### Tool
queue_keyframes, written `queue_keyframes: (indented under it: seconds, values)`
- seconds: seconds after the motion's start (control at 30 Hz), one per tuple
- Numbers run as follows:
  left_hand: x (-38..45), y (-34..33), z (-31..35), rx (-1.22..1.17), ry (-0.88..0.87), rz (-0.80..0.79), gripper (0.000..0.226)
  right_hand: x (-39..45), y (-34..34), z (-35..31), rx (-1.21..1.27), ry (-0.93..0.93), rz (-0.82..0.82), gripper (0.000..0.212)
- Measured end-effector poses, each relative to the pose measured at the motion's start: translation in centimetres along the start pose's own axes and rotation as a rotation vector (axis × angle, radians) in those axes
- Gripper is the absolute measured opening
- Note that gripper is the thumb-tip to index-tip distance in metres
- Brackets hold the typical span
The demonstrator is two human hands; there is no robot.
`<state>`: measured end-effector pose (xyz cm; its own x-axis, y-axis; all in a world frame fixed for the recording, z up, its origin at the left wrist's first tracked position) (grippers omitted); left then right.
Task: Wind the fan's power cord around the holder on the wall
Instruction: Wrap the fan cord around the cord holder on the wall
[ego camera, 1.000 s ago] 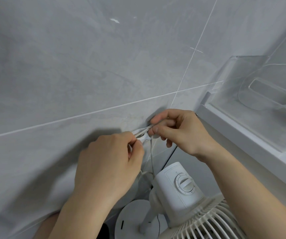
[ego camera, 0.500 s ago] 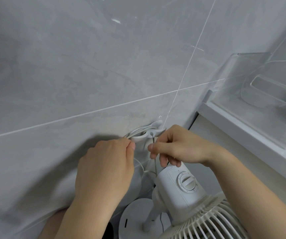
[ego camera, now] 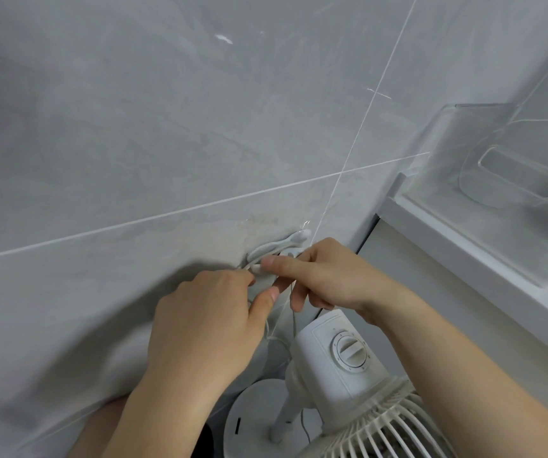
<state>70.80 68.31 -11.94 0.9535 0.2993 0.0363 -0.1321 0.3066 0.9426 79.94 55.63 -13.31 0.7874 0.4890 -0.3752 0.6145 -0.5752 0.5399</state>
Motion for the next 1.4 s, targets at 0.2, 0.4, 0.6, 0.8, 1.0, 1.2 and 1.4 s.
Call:
queue_keyframes:
  seconds: [0.2,0.4,0.6,0.8,1.0,1.2,1.4]
  values:
    - [0.2,-1.8,0.4,0.019,-0.024,-0.023,0.051,0.3,0.4,0.5,-0.037,-0.029,-0.033,0.04]
    - [0.8,-3.2,0.2,-0.056,-0.079,-0.086,0.045,0.4,0.7,0.2,-0.182,0.119,-0.083,0.042]
    - [1.4,-5.7,1.5,-0.267,-0.168,-0.184,0.045,1.3,0.9,1.0,-0.239,0.099,-0.115,0.018]
    - [1.8,-6.4,3.3,-0.374,-0.208,-0.099,0.043,2.5,2.1,3.5,-0.438,-0.067,-0.057,0.03]
    - [1.8,-6.0,3.4,-0.388,-0.208,-0.032,0.039,2.5,2.4,4.8,-0.458,-0.099,-0.011,0.024]
    - [1.7,-6.2,3.8,-0.556,-0.24,-0.068,0.036,2.2,1.8,4.4,-0.381,-0.06,-0.035,0.025]
    - [2.1,-7.4,3.6,-0.798,-0.219,-0.162,0.046,2.6,2.2,4.4,-0.324,-0.051,-0.005,0.021]
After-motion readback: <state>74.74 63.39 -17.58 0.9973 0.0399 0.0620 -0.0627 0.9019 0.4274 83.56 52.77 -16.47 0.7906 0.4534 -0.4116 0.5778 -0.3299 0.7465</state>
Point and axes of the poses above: each hand's wrist, its own x-axis towards the middle knuckle, its own y-axis out of the back of the hand, z = x × y, the point moved 9 cm from there along x, towards the middle knuckle, and after that the axes turned 1 degree about -x, right-handed, at the moved point
